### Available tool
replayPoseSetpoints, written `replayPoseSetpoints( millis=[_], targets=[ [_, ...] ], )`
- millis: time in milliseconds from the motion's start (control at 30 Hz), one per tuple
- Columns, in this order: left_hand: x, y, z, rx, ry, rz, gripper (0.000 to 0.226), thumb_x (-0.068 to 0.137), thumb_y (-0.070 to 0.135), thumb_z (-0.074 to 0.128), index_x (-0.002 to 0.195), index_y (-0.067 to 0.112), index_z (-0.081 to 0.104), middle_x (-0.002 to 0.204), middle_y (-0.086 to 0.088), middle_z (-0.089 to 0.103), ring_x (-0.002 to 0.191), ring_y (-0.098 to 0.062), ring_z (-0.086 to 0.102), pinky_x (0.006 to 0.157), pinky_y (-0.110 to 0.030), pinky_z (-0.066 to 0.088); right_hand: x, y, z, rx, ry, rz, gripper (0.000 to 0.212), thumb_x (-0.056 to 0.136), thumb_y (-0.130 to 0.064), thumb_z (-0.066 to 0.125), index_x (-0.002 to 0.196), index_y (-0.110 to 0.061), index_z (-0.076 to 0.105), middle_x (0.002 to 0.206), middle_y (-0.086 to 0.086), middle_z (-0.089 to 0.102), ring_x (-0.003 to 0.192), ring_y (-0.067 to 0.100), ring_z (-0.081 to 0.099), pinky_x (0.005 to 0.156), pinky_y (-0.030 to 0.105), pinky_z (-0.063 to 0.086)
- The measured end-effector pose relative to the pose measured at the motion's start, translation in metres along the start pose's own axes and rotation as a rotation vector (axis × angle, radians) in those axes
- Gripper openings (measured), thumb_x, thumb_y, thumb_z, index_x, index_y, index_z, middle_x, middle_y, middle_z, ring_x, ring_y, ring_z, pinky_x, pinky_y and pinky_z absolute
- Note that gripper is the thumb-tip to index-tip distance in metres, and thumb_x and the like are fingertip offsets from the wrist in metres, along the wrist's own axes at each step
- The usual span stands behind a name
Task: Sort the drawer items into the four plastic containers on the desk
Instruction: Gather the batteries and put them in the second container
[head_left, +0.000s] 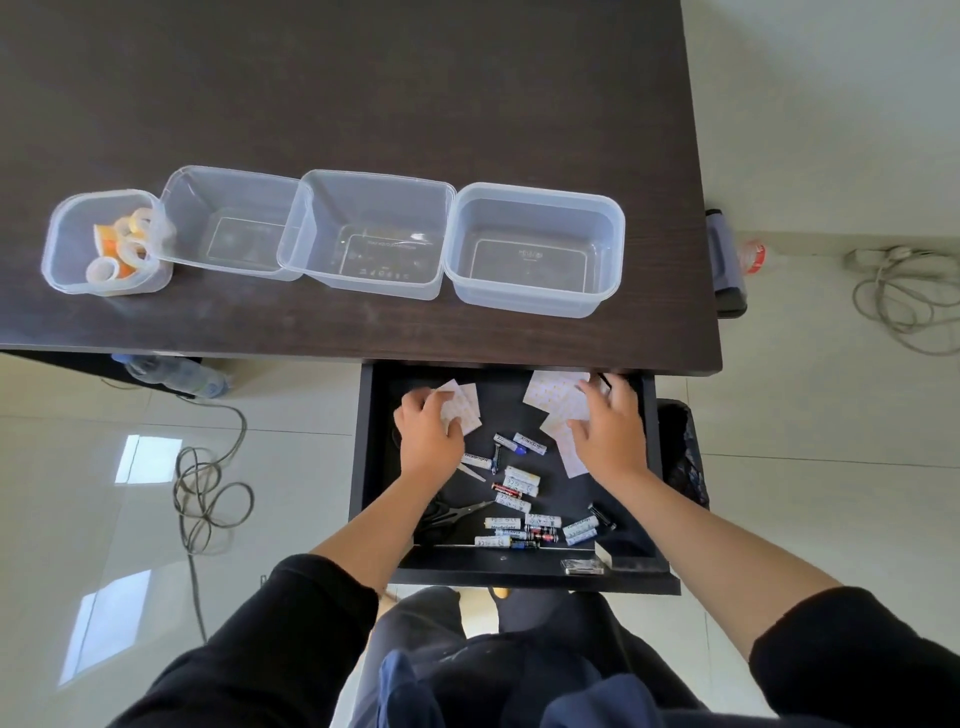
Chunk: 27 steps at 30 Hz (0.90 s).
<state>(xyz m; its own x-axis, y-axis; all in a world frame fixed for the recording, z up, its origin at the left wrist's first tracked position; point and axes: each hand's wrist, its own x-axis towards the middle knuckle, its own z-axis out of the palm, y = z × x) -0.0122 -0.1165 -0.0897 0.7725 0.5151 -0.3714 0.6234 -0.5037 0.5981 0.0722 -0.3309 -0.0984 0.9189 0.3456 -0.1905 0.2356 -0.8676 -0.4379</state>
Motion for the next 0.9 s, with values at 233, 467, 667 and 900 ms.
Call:
replayPoseSetpoints(
  millis=[233,467,667,900],
  targets=[
    [-0.021,-0.012,0.024,0.174,-0.300,0.199,0.048,0.089,0.013,0.054,0.137,0.013,0.046,0.135,-0.008,0.045,0.124,-0.028,0.044,0.103,-0.033,0.039,-0.030,-0.026,0.026,-0.023,-0.321,-0.286,0.047,0.091,-0.004,0.052,0.137,-0.009,0.046,0.137,0.007,0.045,0.127,0.026,0.044,0.085,0.043,0.053],
    [-0.031,-0.012,0.039,0.390,-0.471,0.205,0.063,0.085,0.016,0.060,0.141,0.010,0.032,0.137,-0.011,0.034,0.124,-0.034,0.040,0.100,-0.040,0.041,-0.034,-0.038,0.046,-0.208,-0.554,-0.337,0.083,0.087,-0.023,0.060,0.151,-0.014,0.009,0.153,0.003,0.024,0.139,0.029,0.022,0.107,0.037,0.040],
    [-0.048,-0.019,0.048,0.495,-0.693,0.176,0.064,0.079,0.021,0.064,0.135,0.010,0.035,0.130,-0.014,0.042,0.120,-0.037,0.046,0.100,-0.042,0.042,-0.046,-0.028,0.052,-0.198,-0.657,-0.273,0.073,0.073,-0.033,0.071,0.135,-0.022,0.035,0.133,-0.001,0.036,0.114,0.029,0.040,0.089,0.038,0.045],
    [-0.059,-0.024,0.047,0.330,-0.698,0.038,0.048,0.071,0.020,0.067,0.116,0.014,0.051,0.117,-0.008,0.057,0.109,-0.027,0.057,0.095,-0.035,0.047,-0.068,-0.022,0.054,-0.046,-0.801,-0.096,0.044,0.077,-0.032,0.064,0.118,-0.021,0.051,0.122,0.001,0.051,0.111,0.028,0.054,0.088,0.037,0.046]
  ],
)
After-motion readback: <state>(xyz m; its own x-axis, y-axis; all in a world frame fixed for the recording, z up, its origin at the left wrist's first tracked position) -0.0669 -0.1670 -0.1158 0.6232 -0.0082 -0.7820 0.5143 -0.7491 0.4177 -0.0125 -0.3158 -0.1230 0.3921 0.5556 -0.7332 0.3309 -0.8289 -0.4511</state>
